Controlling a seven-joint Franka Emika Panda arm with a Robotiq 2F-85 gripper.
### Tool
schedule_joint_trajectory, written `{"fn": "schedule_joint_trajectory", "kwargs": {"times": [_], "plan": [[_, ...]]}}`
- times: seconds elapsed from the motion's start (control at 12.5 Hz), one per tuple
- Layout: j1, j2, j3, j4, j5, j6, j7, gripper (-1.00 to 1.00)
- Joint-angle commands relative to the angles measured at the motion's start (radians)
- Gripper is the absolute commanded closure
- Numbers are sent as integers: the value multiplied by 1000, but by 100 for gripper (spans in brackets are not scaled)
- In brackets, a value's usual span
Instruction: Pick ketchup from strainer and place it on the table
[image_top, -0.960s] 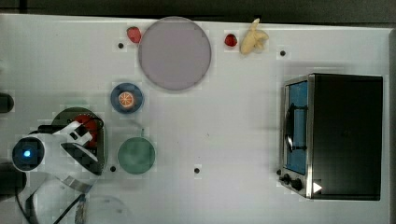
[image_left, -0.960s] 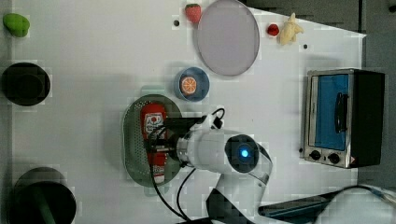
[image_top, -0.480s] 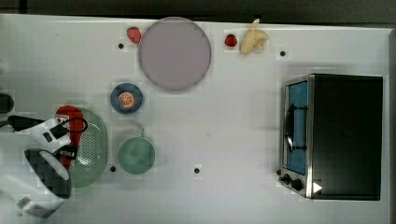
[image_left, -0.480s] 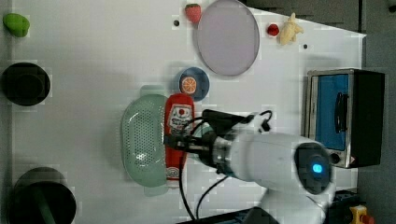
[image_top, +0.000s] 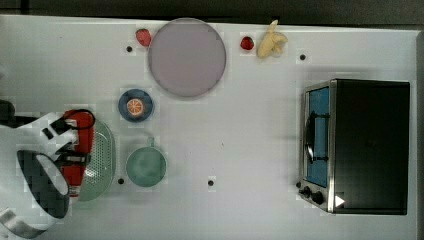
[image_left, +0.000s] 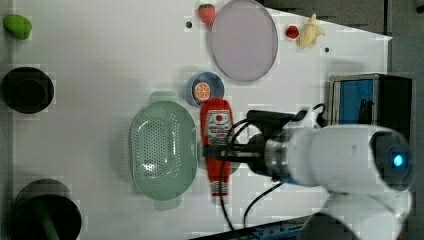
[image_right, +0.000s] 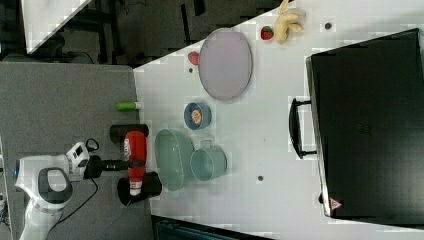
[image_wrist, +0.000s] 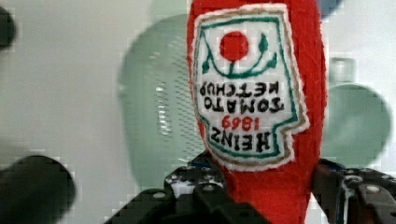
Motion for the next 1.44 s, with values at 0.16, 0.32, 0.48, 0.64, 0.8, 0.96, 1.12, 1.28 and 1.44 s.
{"fn": "schedule_joint_trajectory", "kwargs": {"times": [0.16, 0.32, 0.48, 0.64, 0.8, 0.96, 1.12, 1.28, 1.44], "plan": [[-132, -87, -113, 44, 9, -31, -251, -13], [-161, -118, -180, 45, 9, -35, -369, -13], [-183, -128, -257, 44, 9, -39, -506, -13], [-199, -128, -340, 42, 9, -39, -607, -13], [-208, -127, -417, 35, 9, -39, -652, -13], [-211, -125, -477, 4, 9, -37, -652, -13], [-212, -124, -509, -58, 9, -26, -652, -13], [-212, -118, -522, -133, 9, 40, -652, -13], [-212, -97, -523, -200, 9, 131, -652, -13]]}}
